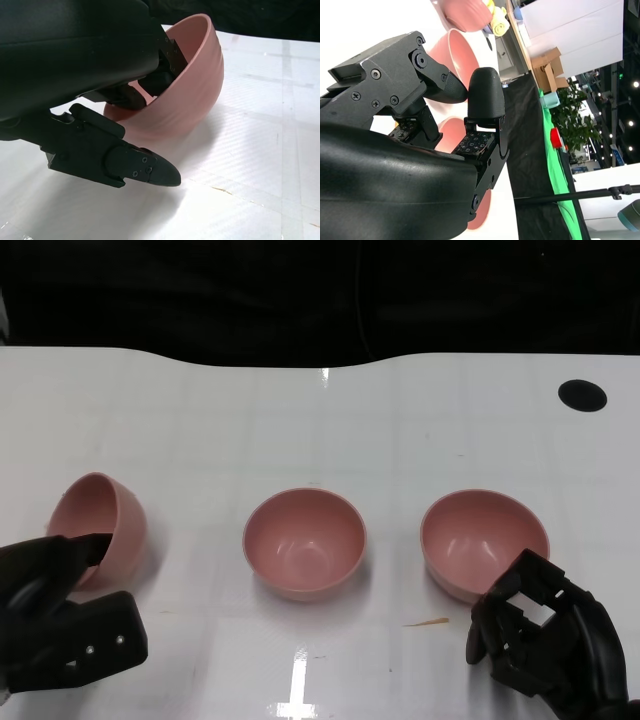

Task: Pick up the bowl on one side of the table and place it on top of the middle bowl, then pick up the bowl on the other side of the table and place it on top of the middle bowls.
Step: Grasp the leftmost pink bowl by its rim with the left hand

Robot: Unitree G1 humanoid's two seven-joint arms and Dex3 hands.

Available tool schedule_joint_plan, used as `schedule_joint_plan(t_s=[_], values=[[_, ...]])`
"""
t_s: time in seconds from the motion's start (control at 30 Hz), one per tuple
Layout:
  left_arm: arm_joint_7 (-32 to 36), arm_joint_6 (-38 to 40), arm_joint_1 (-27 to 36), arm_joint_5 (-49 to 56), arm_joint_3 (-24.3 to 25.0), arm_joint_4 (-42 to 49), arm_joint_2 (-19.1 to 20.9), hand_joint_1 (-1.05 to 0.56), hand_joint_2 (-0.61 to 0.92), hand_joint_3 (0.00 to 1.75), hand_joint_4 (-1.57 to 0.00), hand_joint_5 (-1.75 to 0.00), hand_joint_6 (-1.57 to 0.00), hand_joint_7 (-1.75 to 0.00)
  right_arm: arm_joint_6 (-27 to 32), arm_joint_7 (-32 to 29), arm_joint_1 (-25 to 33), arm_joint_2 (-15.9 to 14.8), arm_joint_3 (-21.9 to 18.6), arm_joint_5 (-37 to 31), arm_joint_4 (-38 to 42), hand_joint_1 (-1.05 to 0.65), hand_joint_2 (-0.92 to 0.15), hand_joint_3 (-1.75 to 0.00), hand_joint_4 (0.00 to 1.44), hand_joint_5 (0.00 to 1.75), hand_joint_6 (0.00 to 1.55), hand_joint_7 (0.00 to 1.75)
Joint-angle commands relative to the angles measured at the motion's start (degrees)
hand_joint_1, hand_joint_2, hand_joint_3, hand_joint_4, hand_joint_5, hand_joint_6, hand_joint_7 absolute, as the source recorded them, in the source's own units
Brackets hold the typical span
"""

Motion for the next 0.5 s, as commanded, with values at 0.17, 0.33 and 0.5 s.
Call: schedule_joint_plan(t_s=[0.17,0.33,0.5], values=[[4.29,-6.48,-2.23,-2.41,-0.42,7.75,-0.71,-0.01,0.92,0.36,-1.04,-0.17,-1.02,-0.11,-2.45,1.01,-4.75,-0.69,-1.75,0.28,7.84,-0.11,-0.52,-1.15,0.86,1.75,0.76,1.48],[6.24,-9.84,-3.02,-3.68,-0.63,10.83,-0.94,0.07,0.92,0.4,-0.9,-0.9,-1.2,-0.15,-7.67,2.19,-11.83,-0.95,-4.13,0.05,20.69,-0.51,-0.19,-1.43,1.08,1.6,1.02,1.33],[9.82,-15.11,-2.51,-5.14,0.13,10.98,-1.1,0.07,0.9,0.48,-0.67,-1.57,-0.75,-1.24,-8.73,2.98,-9.18,-0.42,-4.07,0.22,17.59,-0.49,-0.21,-1.39,1.17,1.5,1.09,1.23]])
